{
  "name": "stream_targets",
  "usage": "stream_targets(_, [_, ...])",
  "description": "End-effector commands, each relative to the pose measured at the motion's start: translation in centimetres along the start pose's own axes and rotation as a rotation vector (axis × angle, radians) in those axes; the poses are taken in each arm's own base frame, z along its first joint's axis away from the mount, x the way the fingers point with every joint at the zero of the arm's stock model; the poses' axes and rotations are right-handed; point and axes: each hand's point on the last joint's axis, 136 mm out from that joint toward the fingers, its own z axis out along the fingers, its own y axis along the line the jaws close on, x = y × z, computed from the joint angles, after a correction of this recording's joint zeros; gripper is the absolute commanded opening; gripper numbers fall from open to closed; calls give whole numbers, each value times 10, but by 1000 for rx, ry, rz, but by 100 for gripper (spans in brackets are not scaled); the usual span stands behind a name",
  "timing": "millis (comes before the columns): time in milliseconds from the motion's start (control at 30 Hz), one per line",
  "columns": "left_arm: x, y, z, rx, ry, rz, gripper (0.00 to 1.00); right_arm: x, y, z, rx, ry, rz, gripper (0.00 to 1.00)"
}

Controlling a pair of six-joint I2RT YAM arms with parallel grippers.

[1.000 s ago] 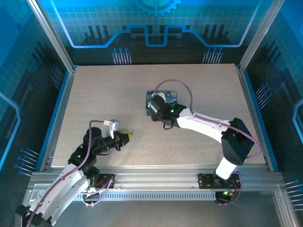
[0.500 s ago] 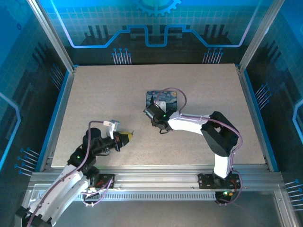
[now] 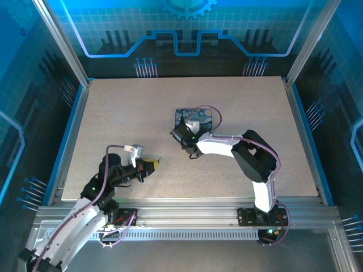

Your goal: Unlock the padlock with the key

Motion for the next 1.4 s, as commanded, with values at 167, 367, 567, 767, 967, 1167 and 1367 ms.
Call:
stream_targets(167, [0,-5,-2,25,6,5,0,-16,-2,11,35,-47,55,46])
stream_targets(367, [1,-5,-2,28,6,8,0,-18,-2,17,50,-52,79,43])
stream_targets(567, [2,-6,-2,32,10,8,0,-19,-4,24,60,-54,105,39])
stream_targets(767, [3,-5,-1,32,12,6,0,-21,-7,26,75,-67,101,27])
stream_targets(967, [2,-4,-1,30,7,12,0,-26,-8,16,68,-74,65,16])
stream_targets(1167, [3,-1,3,21,8,14,0,-25,0,0,13,-9,-26,12])
stream_targets(1367, [-2,3,13,19,7,7,0,-20,13,-19,-76,99,-107,9])
